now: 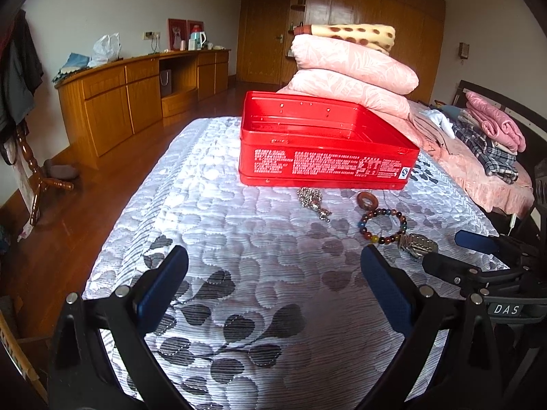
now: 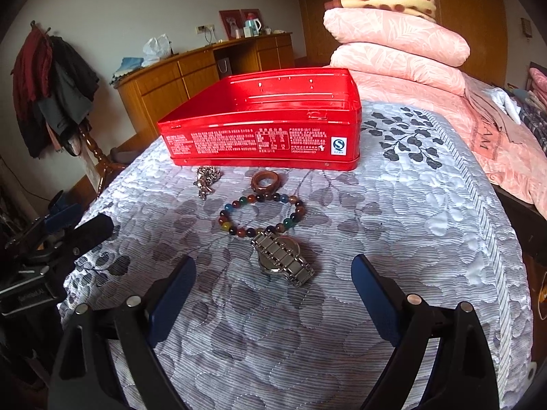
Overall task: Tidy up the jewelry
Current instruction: 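Grasp the silver link watch with the right tool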
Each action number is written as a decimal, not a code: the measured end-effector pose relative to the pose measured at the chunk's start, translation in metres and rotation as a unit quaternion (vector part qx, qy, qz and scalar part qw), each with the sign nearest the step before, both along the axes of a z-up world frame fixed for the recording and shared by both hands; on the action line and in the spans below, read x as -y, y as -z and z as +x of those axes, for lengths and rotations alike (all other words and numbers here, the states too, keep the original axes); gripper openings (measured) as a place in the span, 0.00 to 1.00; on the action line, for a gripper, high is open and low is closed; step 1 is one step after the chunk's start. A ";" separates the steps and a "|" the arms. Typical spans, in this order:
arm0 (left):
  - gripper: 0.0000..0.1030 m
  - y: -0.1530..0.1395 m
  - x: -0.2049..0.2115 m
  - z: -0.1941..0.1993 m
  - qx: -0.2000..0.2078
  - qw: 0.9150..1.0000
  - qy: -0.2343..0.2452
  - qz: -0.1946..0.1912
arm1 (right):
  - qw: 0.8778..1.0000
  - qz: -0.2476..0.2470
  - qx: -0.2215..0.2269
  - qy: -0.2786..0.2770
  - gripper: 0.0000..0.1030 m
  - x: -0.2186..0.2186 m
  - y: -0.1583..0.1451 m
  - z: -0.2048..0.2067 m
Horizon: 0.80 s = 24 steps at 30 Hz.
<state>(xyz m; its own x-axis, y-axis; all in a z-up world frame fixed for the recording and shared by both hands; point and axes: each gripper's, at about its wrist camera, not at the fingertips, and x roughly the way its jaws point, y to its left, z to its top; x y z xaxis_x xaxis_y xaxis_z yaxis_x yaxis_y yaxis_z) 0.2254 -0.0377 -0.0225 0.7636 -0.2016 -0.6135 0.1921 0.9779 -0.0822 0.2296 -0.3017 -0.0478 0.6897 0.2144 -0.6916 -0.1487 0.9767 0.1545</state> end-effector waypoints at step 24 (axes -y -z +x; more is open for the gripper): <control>0.95 0.009 0.006 0.010 -0.035 0.999 0.000 0.008 | 0.999 -0.021 -0.047 0.005 0.32 -0.002 0.012 0.030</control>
<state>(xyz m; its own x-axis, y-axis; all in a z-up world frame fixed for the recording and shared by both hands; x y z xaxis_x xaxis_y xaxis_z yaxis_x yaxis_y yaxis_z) 0.2354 -0.0438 -0.0315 0.7189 -0.1925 -0.6679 0.1875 0.9790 -0.0804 0.2594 -0.3001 -0.0598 0.6231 0.1778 -0.7617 -0.1262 0.9839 0.1264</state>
